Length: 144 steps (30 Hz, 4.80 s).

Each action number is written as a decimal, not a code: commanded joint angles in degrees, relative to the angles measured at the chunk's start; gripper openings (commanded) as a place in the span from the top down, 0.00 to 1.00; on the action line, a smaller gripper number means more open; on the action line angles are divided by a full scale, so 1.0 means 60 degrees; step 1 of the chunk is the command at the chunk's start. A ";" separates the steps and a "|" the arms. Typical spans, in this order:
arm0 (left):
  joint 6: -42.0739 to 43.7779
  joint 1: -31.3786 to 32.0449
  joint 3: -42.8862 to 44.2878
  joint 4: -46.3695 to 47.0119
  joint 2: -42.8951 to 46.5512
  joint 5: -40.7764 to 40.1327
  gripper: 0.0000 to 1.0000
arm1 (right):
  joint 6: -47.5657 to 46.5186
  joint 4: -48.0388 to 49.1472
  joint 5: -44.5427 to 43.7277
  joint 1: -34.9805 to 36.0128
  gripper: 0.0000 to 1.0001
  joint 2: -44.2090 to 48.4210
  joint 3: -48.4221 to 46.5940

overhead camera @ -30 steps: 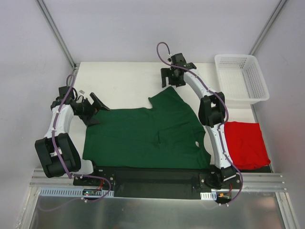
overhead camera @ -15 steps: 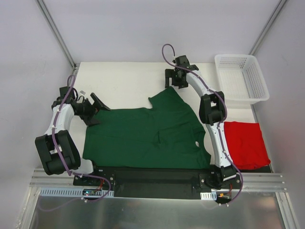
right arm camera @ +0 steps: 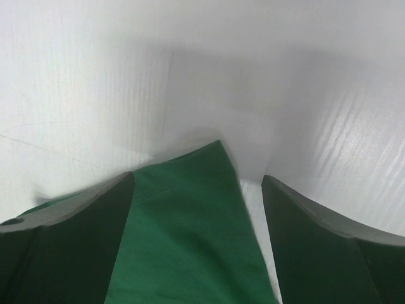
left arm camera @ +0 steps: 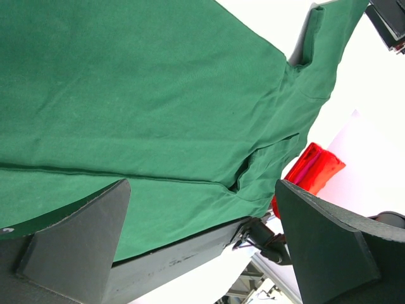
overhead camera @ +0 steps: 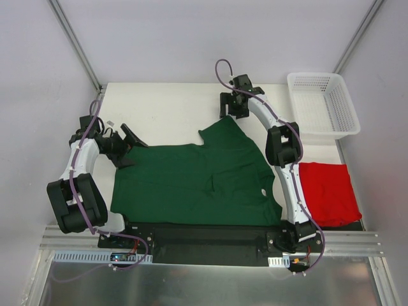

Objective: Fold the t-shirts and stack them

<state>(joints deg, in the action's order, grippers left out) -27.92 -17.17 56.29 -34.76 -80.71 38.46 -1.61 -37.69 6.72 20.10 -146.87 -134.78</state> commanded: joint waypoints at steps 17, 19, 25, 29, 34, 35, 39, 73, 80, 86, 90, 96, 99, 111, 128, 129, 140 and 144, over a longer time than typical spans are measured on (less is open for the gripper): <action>-0.0166 0.0122 0.1736 -0.0022 -0.1329 -0.0579 0.01 | -0.0187 -0.0412 -0.0197 0.0342 0.53 0.0103 0.0300; -0.0078 0.0108 0.1794 -0.0065 -0.1387 -0.0725 0.01 | -0.0172 -0.0456 -0.0212 0.0313 0.58 0.0103 0.0300; 0.0609 0.0078 0.2524 -0.0635 -0.2046 -0.1807 0.01 | -0.0172 -0.0471 -0.0285 0.0225 0.68 0.0249 0.0388; 0.1093 0.0078 0.3580 -0.1441 -0.2806 -0.2805 0.01 | -0.0128 -0.0485 -0.0300 0.0166 0.71 0.0293 0.0359; 0.1722 0.0078 0.5000 -0.2567 -0.3627 -0.4397 0.01 | -0.0099 -0.0486 -0.0212 0.0151 0.72 0.0337 0.0359; 0.1840 0.0093 0.5191 -0.2991 -0.3962 -0.4765 0.00 | -0.0098 -0.0486 -0.0212 0.0137 0.72 0.0323 0.0373; 0.2368 0.0078 0.5691 -0.3522 -0.4522 -0.6042 0.01 | -0.0084 -0.0486 -0.0197 0.0122 0.73 0.0337 0.0374; 0.3614 0.0488 0.7815 -0.3434 -0.7789 -0.4899 0.06 | -0.0099 -0.0529 -0.0080 -0.0112 0.74 0.0279 0.0476; 0.3526 0.0532 0.7903 -0.3610 -0.7935 -0.5969 0.09 | -0.0055 -0.0500 -0.0007 -0.0142 0.75 0.0264 0.0432; 0.3511 0.0459 0.8108 -0.3727 -0.7965 -0.6307 0.11 | -0.0069 -0.0500 0.0022 -0.0171 0.76 0.0249 0.0476; 0.3526 0.0415 0.7991 -0.3727 -0.7906 -0.6234 0.16 | -0.0069 -0.0500 0.0022 -0.0171 0.76 0.0235 0.0462; 0.3511 0.0371 0.7859 -0.3728 -0.7994 -0.6131 0.39 | -0.0069 -0.0515 0.0022 -0.0200 0.77 0.0235 0.0462; 0.3497 0.0386 0.7786 -0.3728 -0.7980 -0.6102 0.46 | -0.0098 -0.0515 0.0037 -0.0215 0.77 0.0249 0.0491; 0.3438 0.0532 0.7742 -0.3742 -0.7906 -0.6146 0.67 | -0.0113 -0.0529 0.0037 -0.0273 0.78 0.0264 0.0505; 0.3204 0.0971 0.8254 -0.3845 -0.7921 -0.6366 1.00 | -0.0025 -0.0530 -0.0138 -0.0332 0.99 0.0279 0.0388; 0.3175 0.1015 0.8284 -0.3859 -0.7921 -0.6583 1.00 | -0.0040 -0.0515 -0.0168 -0.0346 0.99 0.0279 0.0359; 0.3042 0.1426 0.9264 -0.3859 -0.7906 -0.6600 1.00 | -0.0040 -0.0383 -0.0695 -0.0434 0.99 0.0659 -0.0212; 0.3101 0.1441 0.9456 -0.3947 -0.7877 -0.6644 1.00 | -0.0069 -0.0237 -0.0885 -0.0493 0.99 0.0923 -0.0242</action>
<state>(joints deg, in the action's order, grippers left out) -8.67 -8.56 110.32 -56.60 -128.27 -0.27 -1.93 -39.00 4.36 18.09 -146.61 -133.47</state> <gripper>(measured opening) 0.025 0.021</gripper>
